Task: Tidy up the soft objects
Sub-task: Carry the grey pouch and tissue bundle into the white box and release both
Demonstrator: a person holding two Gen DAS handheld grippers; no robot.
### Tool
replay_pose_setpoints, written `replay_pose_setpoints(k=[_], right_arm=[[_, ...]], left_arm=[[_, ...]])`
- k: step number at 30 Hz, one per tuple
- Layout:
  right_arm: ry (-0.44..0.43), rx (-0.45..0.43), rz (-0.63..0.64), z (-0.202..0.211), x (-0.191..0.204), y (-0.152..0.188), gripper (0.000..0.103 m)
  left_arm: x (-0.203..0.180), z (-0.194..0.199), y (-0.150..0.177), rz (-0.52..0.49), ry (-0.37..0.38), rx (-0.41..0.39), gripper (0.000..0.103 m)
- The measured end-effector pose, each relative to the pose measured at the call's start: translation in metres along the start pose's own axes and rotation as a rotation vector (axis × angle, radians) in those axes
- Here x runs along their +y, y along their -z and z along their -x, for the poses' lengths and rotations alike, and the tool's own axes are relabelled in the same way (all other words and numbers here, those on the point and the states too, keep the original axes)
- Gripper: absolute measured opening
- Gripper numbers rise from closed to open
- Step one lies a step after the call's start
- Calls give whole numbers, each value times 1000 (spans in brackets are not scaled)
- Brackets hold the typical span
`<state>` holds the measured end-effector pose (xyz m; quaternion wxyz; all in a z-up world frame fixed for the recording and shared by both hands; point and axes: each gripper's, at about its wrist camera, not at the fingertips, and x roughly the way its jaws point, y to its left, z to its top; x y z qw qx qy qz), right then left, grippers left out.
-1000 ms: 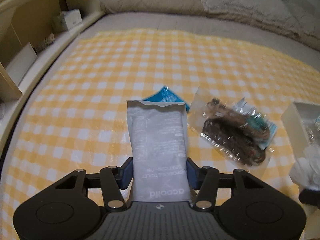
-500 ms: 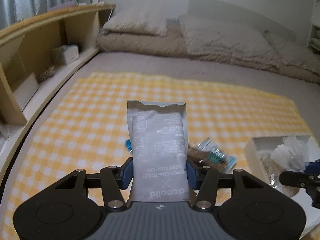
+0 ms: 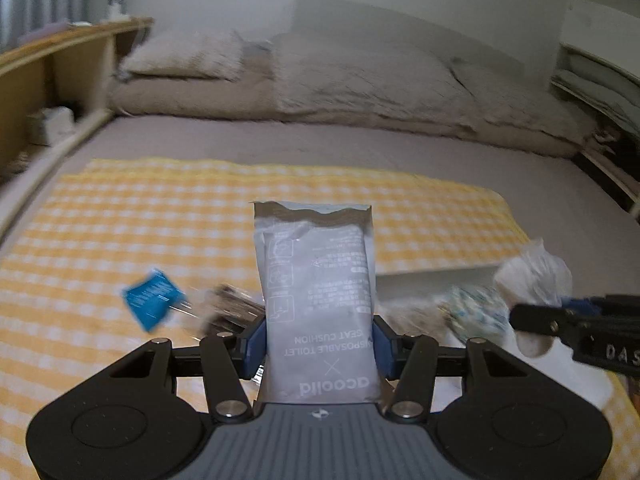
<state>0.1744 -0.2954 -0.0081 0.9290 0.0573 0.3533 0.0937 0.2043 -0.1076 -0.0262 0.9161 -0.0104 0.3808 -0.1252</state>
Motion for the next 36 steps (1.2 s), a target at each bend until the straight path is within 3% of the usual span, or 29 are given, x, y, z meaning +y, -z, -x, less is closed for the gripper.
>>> replay_pose_setpoints(k=[9, 15, 24, 28, 36], right_arm=[[72, 43, -41, 13, -40, 20, 29], [67, 120, -50, 13, -57, 36, 29], [60, 218, -36, 1, -61, 50, 29], [52, 250, -53, -5, -65, 51, 29], [49, 286, -79, -13, -66, 52, 32]], left_arm=[[-49, -21, 18, 14, 138, 105, 54], [-66, -33, 33, 34, 175, 186, 54], [-84, -51, 46, -78, 195, 237, 54], [-83, -59, 48, -73, 179, 268, 55], [-79, -63, 50, -69, 166, 288, 69]])
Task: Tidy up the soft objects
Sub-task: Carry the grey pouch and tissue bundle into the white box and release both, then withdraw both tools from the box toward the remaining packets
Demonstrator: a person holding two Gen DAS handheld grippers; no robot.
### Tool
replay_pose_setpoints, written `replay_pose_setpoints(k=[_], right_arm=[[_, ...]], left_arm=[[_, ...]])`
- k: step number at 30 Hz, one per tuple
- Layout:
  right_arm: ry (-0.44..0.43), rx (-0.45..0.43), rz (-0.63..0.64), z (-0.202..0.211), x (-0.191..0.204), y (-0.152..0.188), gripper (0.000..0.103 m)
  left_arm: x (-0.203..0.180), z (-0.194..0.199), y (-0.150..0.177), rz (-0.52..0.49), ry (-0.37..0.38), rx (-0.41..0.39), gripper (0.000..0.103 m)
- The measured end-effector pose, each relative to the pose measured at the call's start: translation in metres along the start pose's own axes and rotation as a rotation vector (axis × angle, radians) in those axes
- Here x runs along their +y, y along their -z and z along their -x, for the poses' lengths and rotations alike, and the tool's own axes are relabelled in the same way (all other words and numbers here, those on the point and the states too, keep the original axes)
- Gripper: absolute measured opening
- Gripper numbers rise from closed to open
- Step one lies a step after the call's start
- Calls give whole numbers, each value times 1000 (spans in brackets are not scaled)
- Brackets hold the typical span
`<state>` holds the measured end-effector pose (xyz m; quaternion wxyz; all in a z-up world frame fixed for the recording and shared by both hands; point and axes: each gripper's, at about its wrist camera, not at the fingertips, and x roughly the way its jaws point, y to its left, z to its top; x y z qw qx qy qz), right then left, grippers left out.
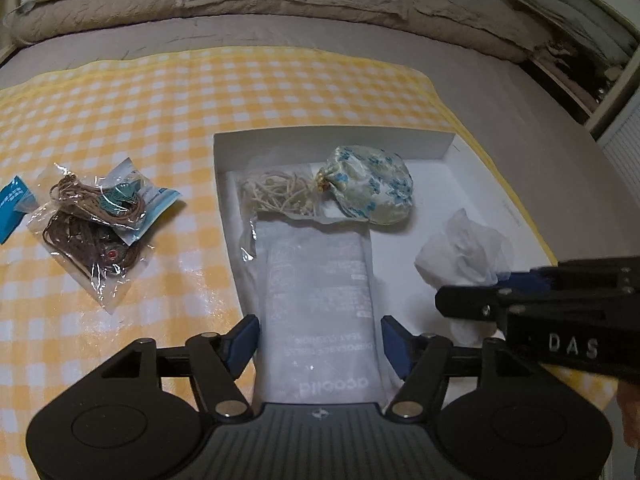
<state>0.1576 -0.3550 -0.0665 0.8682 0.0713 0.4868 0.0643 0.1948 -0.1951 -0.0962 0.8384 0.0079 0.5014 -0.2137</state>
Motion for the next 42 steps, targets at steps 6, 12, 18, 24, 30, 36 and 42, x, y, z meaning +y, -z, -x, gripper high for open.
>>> replay_pose_setpoints(k=[6, 12, 18, 24, 30, 36, 42], right_arm=[[10, 19, -59, -1, -10, -1, 45], [24, 26, -79, 1, -8, 3, 53], [38, 19, -78, 7, -7, 5, 60], [35, -7, -89, 15, -9, 6, 70], [74, -54, -99, 25, -10, 9, 96], [135, -85, -98, 30, -12, 11, 103], [158, -100, -91, 30, -8, 10, 103]], left_arm=[[2, 1, 0, 10, -7, 15, 78], [2, 5, 1, 8, -13, 3, 81], [0, 11, 3, 4, -10, -7, 83], [2, 19, 3, 5, -15, -31, 88], [9, 29, 4, 10, -27, -57, 98], [19, 38, 4, 7, -46, -76, 103], [33, 50, 3, -3, -72, -115, 103]])
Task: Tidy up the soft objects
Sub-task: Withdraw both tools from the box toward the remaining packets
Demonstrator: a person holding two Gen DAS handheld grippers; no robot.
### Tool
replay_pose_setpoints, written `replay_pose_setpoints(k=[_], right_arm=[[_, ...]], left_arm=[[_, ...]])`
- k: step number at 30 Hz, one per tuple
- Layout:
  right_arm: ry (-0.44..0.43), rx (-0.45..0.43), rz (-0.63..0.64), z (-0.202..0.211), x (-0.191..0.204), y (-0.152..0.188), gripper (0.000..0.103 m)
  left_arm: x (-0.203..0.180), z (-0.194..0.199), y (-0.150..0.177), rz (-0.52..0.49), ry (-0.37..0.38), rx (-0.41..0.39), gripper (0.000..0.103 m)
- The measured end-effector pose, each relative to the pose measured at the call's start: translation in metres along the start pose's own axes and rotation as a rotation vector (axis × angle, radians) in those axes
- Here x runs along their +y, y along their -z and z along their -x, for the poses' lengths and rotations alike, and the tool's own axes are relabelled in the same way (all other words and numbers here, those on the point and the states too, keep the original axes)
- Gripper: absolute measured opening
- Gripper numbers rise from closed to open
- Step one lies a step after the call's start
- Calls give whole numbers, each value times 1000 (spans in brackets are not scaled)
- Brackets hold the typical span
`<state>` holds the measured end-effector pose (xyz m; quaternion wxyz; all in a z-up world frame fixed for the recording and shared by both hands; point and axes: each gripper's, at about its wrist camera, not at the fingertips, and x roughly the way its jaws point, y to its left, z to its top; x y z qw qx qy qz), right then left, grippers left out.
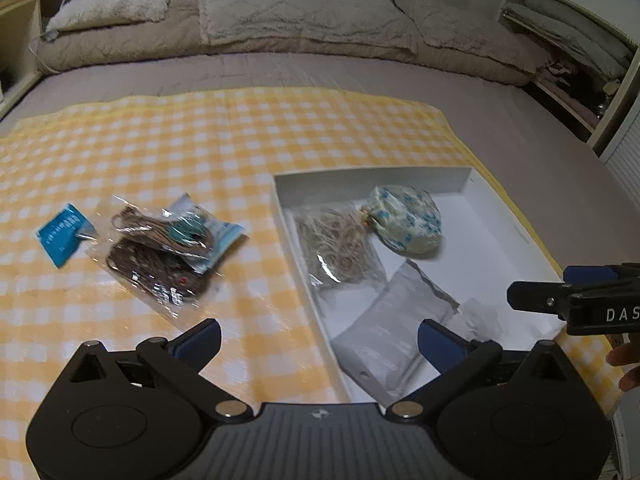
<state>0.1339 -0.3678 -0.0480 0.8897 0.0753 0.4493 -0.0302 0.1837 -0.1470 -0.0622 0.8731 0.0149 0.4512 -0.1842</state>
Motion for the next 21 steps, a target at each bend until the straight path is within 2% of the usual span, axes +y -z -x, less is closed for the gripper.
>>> replay_pose_setpoints(k=[11, 21], right_arm=[[-12, -31, 29, -6, 27, -12, 103], [-62, -53, 51, -20, 72, -28, 103]], left_arm=[[55, 22, -11, 67, -62, -67, 103], [113, 40, -17, 159, -131, -117, 103]])
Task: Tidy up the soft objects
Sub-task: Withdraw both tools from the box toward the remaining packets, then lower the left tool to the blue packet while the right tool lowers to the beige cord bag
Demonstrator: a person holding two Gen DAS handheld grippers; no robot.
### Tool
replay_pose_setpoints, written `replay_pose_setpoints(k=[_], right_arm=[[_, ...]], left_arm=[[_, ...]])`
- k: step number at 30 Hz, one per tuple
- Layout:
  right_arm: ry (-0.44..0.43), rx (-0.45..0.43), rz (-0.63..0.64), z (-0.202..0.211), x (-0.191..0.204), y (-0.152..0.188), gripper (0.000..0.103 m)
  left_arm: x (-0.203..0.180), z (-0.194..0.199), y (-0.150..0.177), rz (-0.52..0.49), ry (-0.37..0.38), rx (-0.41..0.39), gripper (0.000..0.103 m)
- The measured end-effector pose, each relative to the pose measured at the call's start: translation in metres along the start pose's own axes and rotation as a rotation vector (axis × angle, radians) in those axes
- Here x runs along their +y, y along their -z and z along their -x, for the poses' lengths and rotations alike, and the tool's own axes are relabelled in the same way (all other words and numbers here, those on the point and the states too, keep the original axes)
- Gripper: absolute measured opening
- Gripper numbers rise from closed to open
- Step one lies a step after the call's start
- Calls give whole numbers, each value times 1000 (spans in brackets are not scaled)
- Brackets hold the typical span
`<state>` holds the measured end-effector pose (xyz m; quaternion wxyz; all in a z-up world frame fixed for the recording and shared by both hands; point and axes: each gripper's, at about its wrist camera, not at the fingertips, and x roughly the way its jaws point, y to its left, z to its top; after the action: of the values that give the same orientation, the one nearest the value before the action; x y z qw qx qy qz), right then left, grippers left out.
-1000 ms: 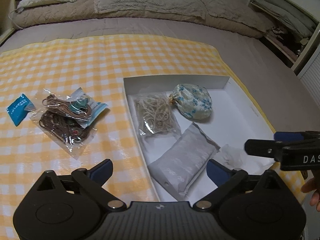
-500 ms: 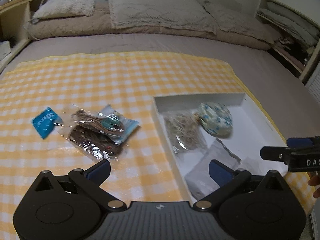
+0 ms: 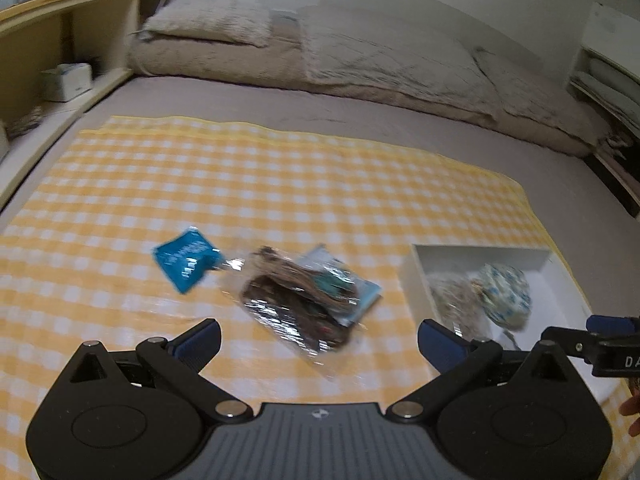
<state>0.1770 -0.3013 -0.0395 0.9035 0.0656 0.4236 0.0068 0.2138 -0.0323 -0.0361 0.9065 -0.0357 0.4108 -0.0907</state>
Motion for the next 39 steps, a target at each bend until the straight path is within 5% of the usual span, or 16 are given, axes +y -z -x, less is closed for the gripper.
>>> replay_pose_setpoints(k=[20, 28, 39], right_arm=[[-156, -83, 209, -55, 98, -33, 103], [-193, -96, 372, -82, 131, -38, 102], [-315, -37, 489, -123, 154, -40, 87]], left_arm=[[85, -33, -30, 86, -147, -20, 103], [106, -65, -43, 208, -146, -26, 103], [126, -104, -55, 192, -103, -87, 98]])
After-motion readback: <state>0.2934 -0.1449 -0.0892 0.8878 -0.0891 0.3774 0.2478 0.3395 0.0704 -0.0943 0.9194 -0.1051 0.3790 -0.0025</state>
